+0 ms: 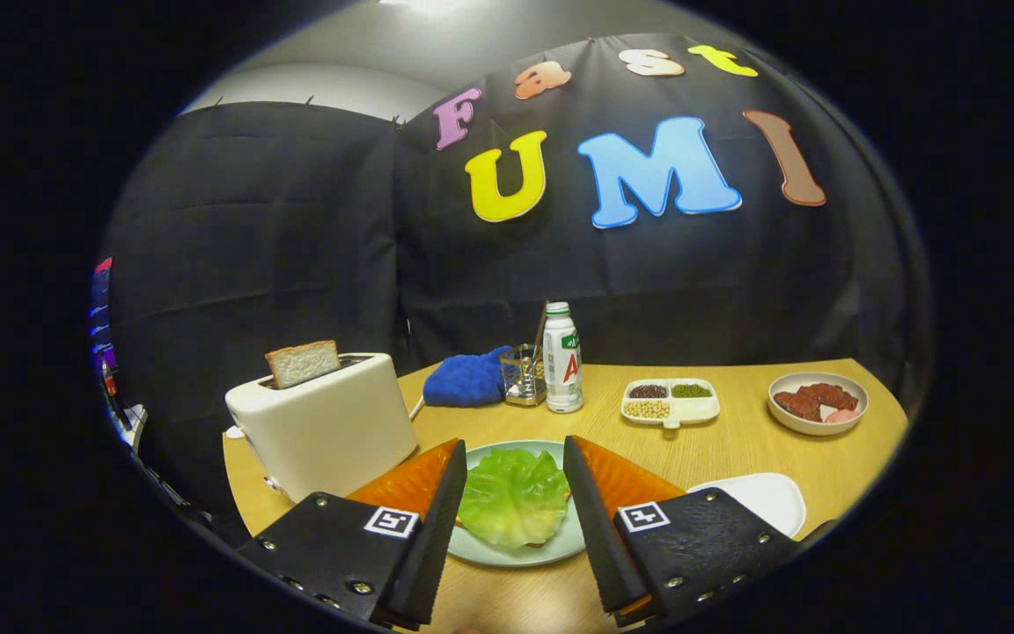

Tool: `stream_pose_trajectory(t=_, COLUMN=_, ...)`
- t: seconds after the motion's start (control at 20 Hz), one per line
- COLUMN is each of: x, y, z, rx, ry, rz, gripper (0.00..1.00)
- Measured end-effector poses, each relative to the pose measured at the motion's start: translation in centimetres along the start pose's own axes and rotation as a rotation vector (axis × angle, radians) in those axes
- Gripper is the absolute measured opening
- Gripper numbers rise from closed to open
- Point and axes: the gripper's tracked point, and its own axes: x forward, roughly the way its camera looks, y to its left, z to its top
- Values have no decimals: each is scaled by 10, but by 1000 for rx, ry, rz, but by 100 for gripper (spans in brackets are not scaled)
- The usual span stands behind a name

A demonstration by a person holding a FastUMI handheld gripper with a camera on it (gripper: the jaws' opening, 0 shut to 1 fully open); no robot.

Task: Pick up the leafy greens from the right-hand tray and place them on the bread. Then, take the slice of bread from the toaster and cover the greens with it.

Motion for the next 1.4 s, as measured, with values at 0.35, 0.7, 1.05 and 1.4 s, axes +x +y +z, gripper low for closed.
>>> stream_pose_trajectory(t=0.35, x=-10, y=73, z=25, rx=-54, ry=-69, rz=49, gripper=68)
stream_pose_trajectory(t=0.7, x=-1, y=119, z=24, rx=5, ry=-44, rz=65, gripper=68)
stream_pose_trajectory(t=1.05, x=14, y=157, z=34, rx=-61, ry=-53, rz=22, gripper=68)
stream_pose_trajectory(t=1.4, x=38, y=229, z=37, rx=-68, ry=-28, rz=59, gripper=68)
